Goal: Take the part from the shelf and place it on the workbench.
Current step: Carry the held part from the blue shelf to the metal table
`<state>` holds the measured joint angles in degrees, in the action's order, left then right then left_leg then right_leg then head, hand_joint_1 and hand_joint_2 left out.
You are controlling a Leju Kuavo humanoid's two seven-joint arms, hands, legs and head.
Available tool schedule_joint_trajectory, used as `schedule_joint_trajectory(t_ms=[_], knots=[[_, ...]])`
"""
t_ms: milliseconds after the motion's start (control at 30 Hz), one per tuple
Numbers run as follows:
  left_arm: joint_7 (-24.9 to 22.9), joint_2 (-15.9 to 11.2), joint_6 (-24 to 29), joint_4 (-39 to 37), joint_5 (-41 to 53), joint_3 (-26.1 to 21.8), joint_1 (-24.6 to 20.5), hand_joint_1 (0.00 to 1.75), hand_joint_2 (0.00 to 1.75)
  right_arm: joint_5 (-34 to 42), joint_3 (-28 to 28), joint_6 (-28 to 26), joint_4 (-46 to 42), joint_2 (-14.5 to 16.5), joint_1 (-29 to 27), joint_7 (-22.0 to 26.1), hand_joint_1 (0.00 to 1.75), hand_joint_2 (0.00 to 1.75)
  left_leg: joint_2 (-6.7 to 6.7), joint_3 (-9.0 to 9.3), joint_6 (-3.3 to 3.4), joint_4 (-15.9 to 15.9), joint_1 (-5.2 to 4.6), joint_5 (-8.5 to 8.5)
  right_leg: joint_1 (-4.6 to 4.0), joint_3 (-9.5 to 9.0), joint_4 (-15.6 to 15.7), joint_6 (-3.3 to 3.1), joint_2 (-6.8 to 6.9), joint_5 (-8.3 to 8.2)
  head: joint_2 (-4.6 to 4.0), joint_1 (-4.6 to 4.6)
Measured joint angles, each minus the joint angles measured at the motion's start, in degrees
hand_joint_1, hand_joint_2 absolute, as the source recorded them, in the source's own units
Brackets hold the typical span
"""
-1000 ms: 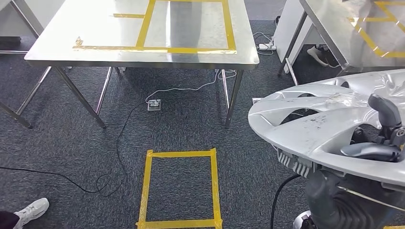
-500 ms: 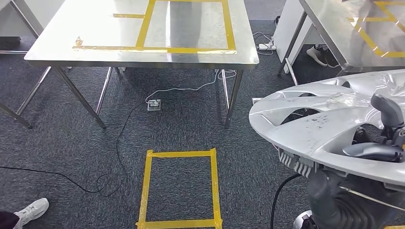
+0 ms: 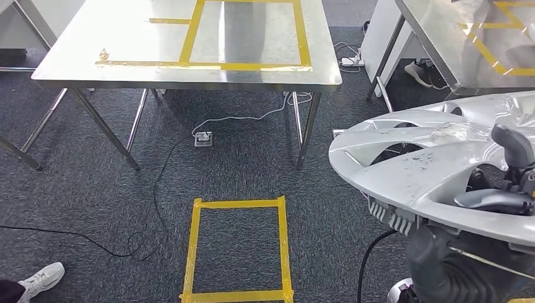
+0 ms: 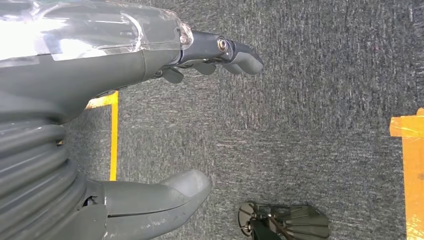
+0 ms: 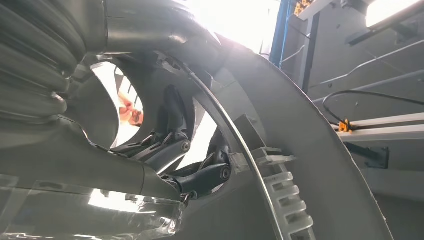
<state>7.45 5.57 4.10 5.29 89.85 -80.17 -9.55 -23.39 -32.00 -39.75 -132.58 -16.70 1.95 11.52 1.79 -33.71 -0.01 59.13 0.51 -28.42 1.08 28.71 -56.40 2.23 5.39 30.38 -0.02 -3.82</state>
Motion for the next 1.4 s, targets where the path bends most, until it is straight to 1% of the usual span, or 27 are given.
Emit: schedule_joint_trajectory(t_ms=[1400], knots=[[0.39, -0.05, 0.01, 0.00, -0.07, 0.00, 0.00, 0.00, 1.75, 0.71, 0.08, 0.15, 0.02, 0.02, 0.18, 0.54, 1.75, 1.75, 0.07, 0.01, 0.00, 0.00, 0.00, 0.00, 0.00, 0.00, 0.00, 0.00, -0.01, 0.00, 0.00, 0.02]])
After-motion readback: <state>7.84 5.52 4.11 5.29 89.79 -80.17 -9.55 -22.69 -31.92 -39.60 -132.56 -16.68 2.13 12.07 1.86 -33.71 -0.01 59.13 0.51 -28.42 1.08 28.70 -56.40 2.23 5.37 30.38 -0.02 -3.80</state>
